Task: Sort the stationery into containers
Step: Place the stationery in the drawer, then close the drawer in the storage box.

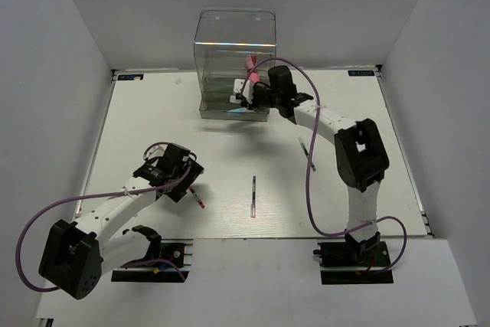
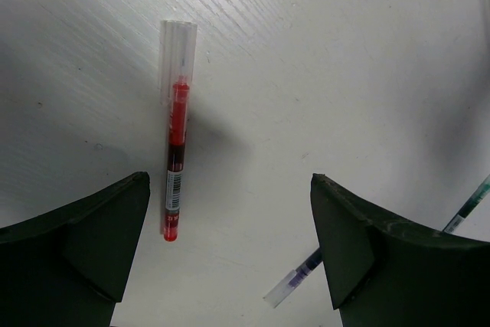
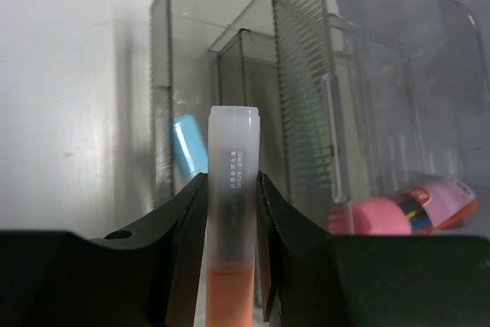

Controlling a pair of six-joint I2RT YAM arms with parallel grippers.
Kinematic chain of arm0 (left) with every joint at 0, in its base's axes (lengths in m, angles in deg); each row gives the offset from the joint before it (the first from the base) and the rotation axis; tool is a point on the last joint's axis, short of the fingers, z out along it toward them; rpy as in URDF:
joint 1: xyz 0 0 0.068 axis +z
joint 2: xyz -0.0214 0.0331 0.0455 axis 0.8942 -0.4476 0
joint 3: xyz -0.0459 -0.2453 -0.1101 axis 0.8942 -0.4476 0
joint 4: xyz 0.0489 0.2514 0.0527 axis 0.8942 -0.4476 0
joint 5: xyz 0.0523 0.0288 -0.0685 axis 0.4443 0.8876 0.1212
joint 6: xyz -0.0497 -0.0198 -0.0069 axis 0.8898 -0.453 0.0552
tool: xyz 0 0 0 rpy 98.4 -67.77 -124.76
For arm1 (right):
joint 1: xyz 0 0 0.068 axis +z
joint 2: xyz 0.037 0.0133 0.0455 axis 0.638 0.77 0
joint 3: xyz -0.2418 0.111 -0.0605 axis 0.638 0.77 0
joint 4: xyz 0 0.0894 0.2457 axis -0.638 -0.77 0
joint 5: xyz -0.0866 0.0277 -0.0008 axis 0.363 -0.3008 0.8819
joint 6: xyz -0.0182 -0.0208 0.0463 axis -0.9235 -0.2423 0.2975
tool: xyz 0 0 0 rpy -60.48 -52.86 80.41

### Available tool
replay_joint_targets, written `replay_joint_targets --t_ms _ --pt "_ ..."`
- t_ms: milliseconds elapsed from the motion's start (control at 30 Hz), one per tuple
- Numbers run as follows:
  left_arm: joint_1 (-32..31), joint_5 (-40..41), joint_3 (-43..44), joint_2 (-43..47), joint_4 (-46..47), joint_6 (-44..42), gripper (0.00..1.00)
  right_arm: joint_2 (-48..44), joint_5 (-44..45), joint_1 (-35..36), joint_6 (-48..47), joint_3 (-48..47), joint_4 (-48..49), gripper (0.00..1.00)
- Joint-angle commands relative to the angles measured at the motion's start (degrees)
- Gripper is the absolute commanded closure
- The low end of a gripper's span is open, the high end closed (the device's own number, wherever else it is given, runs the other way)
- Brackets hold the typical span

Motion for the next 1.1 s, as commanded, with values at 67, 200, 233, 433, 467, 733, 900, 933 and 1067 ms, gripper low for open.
replay_joint_targets --t_ms 67,200,233,433,467,733,900,933,1067 --pt "-0.2 1.0 0.8 0.0 -0.9 -0.7 0.05 5.5 2.6 0.0 -2.1 -7.5 6.9 0.73" --pt "-0.2 1.0 0.8 -1.2 -1.4 -0.7 0.05 7.4 4.0 -0.1 -2.6 -8.6 6.4 0.43" --pt "-0.2 1.0 0.8 -1.2 -1.4 -0.7 0.05 7.0 3.8 -0.4 -2.5 -8.3 6.2 0.40" --pt "-0.2 1.0 0.8 -3.6 -1.4 -1.3 0.05 1.8 0.7 -0.6 1.2 -3.1 4.9 0.36" --pt "-0.2 1.0 0.8 -4.3 -1.4 -1.3 0.05 -1.0 0.3 -0.5 2.0 -1.6 4.8 0.40" --pt "-0.2 1.0 1.4 -9.4 0.3 -2.3 0.08 -16.6 -3.8 -0.7 9.0 15.1 6.8 0.56" --pt "-0.7 1.6 3.6 -10.9 -0.2 -3.0 0.08 -18.8 -11.5 -0.7 0.6 17.8 -7.1 0.81" --pt "-0.7 1.6 4.2 -10.9 -0.2 -3.5 0.08 -17.9 -12.3 -0.8 -0.9 17.0 -9.8 0.90" --pt "-0.7 1.6 4.2 -9.5 0.4 -4.1 0.08 -10.2 -14.5 -0.8 -8.3 5.7 -22.6 1.00"
